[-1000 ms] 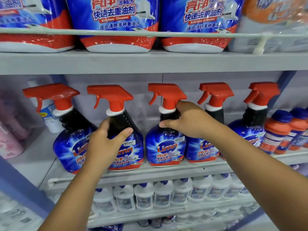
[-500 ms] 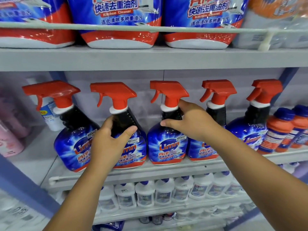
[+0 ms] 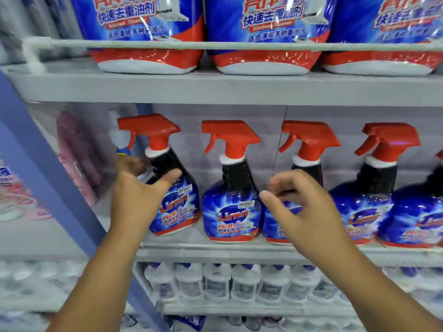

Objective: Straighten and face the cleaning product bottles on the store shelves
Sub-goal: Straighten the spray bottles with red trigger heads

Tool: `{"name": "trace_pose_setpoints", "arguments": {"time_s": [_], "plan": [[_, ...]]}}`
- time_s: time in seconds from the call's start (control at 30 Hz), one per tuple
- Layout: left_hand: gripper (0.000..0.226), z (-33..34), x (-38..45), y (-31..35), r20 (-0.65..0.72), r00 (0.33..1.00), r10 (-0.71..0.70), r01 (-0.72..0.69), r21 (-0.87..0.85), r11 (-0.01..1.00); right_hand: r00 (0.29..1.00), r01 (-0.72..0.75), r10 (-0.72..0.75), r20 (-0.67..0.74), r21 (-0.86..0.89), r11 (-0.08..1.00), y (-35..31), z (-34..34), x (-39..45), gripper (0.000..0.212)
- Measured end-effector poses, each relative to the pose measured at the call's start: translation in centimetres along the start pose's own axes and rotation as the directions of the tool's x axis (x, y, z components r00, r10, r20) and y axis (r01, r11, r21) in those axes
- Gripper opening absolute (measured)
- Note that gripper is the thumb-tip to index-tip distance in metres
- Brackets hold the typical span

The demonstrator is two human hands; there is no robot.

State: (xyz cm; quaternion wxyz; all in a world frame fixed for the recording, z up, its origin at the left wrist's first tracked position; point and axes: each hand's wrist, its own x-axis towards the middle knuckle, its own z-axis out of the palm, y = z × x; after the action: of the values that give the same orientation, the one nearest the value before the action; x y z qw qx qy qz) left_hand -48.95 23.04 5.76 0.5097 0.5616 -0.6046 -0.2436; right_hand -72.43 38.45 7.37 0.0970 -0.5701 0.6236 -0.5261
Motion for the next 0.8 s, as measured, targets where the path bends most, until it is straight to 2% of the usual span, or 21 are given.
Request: {"name": "trace_pose_setpoints", "arguments": {"time_s": [0.03, 0.1, 0.17, 0.23, 0.37, 0.8], "plan": [[0.059, 0.3, 0.1, -0.2, 0.072, 0.997, -0.028, 0.023, 0.058, 0.998, 0.998, -0.021, 0.020, 0.058, 0.016, 1.000, -0.3, 0.8, 0.6, 0.016], [0.051, 0.8, 0.5, -1.0, 0.166, 0.986, -0.025, 0.007, 0.106, 0.994, 0.995, -0.031, 0.033, 0.090, -0.022, 0.999, -0.5, 2.2, 1.9, 0.027], [0.035, 0.6, 1.2, -1.7, 0.205, 0.979, -0.019, 0.012, 0.034, 0.999, 0.996, -0.025, 0.034, 0.083, -0.106, 0.994, -0.5, 3.3, 3.1, 0.044], [0.023, -0.3, 1.8, -2.2, 0.278, 0.960, -0.036, 0.045, -0.027, 0.999, 0.990, -0.081, 0.093, 0.104, -0.109, 0.991, -0.7, 4.0, 4.1, 0.055], [0.021, -1.2, 1.6, -2.9, 0.376, 0.927, 0.009, 0.029, -0.098, 0.995, 0.970, -0.138, 0.160, 0.184, -0.125, 0.982, -0.5, 4.8, 4.8, 0.043], [0.022, -1.3, 1.0, -2.7, 0.470, 0.875, 0.117, -0.042, -0.167, 0.985, 0.965, -0.159, 0.185, 0.185, -0.150, 0.976, -0.2, 4.8, 4.9, 0.041]]}}
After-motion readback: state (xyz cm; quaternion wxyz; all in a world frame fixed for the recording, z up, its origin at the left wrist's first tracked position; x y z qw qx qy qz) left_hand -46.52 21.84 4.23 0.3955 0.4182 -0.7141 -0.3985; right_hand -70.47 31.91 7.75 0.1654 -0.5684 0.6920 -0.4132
